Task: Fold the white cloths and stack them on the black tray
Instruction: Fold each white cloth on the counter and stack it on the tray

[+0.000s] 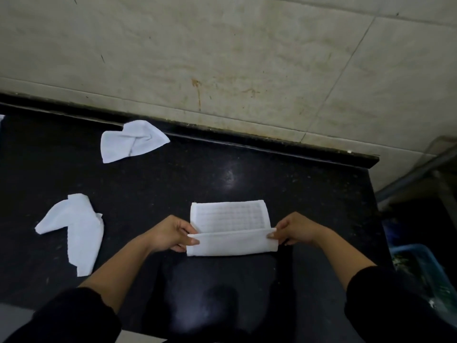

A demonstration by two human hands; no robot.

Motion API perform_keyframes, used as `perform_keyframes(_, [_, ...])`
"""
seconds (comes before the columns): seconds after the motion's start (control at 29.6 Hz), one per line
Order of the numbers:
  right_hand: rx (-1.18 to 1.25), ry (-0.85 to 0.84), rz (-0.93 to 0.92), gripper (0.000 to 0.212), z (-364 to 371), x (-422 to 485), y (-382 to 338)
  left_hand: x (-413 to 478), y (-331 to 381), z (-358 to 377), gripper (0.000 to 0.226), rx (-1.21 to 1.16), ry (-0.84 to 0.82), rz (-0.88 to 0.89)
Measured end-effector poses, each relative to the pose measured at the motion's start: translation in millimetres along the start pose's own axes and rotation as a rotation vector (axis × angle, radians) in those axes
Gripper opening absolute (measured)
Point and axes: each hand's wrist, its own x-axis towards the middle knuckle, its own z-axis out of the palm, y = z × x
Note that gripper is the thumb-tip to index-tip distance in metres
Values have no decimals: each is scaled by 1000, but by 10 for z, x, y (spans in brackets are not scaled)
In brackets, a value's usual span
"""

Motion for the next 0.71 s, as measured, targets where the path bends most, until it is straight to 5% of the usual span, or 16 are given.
perform_keyframes(0.41, [21, 309, -95, 19, 4, 635, -182, 479, 70, 3, 16, 10, 494, 98])
perform_keyframes(0.71, [11, 411, -74, 23, 62, 823, -110, 696, -29, 9, 22, 178, 628, 58])
